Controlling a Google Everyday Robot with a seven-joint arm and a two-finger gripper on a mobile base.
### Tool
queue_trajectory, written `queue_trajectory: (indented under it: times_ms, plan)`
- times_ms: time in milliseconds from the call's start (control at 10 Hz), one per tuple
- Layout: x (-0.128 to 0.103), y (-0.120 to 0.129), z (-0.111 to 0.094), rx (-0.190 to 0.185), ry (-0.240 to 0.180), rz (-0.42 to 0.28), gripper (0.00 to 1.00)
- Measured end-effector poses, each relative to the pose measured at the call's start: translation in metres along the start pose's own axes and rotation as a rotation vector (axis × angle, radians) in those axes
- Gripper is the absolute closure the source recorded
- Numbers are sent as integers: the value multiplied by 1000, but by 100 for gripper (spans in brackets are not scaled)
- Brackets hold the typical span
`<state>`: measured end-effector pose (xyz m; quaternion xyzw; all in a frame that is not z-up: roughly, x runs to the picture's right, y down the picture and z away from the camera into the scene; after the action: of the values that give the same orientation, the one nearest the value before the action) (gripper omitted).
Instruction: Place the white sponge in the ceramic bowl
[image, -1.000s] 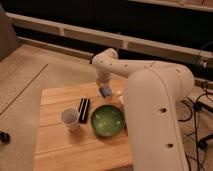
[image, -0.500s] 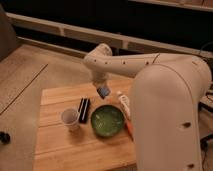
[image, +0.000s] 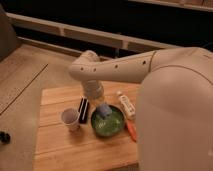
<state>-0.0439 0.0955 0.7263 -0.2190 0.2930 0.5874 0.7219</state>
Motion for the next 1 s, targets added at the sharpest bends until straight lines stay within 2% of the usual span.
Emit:
queue_trajectory:
  times_ms: [100,200,400,800,900,1000]
  plan:
    - [16,5,2,13,52,-26,99]
    - [20,5,2,18,62,-32,92]
    - [20,5,3,17,62,-32,74]
    - [20,5,3,16,64,-32,32]
    - [20,5,3,16,64,-32,24]
    - [20,5,3,16,64,-32,20]
